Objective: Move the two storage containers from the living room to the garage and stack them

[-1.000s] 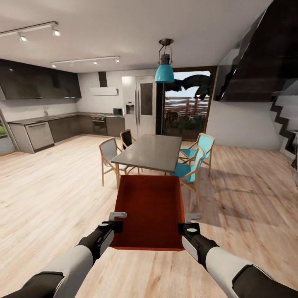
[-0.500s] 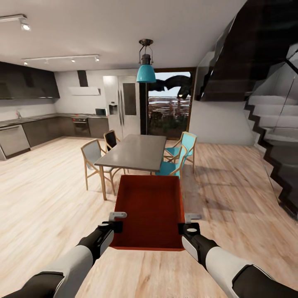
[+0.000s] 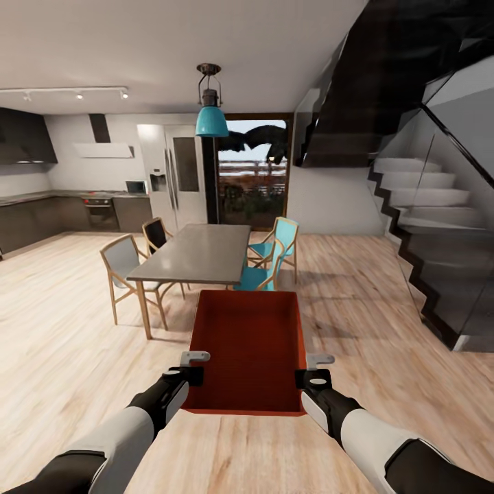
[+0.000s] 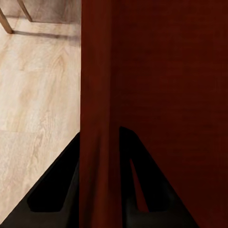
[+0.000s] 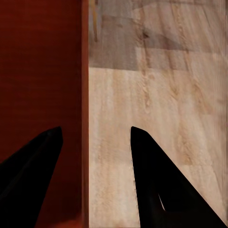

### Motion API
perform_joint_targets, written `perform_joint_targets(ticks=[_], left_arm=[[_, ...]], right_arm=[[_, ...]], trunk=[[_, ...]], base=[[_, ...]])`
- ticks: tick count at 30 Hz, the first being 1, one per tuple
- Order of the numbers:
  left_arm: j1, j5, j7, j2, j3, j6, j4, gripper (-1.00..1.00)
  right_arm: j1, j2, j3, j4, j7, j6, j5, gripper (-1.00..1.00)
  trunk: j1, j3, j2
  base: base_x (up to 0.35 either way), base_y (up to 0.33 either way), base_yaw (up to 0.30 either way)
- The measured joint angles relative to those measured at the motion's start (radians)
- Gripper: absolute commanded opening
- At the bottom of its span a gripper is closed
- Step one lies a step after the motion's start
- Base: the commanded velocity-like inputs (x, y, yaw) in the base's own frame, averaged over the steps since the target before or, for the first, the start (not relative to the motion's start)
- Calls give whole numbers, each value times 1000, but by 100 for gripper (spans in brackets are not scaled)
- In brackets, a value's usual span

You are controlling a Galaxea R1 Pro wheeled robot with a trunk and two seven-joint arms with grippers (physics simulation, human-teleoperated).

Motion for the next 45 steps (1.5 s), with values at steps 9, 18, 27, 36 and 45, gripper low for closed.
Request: perform_joint_targets(ticks=[9,18,27,36,45], left_arm=[[0,0,0,0,0,0,0,-100],[0,0,0,0,0,0,0,-100],[0,-1,2,-1,0,0,0,-100],[0,-3,1,-1,2,0,0,-100],[0,-4,1,-1,2,0,0,-100]], right_arm=[[0,0,0,0,0,0,0,-100],[0,0,0,0,0,0,0,-100],[0,0,-3,2,1,0,4,-100],[0,0,-3,2,1,0,3,-100],[0,0,-3,2,1,0,4,-100]], trunk=[[0,0,0],[0,0,0],[0,0,0],[0,0,0],[0,0,0]], base=[[0,0,-260],[0,0,-260],[0,0,-260],[0,0,-260],[0,0,-260]])
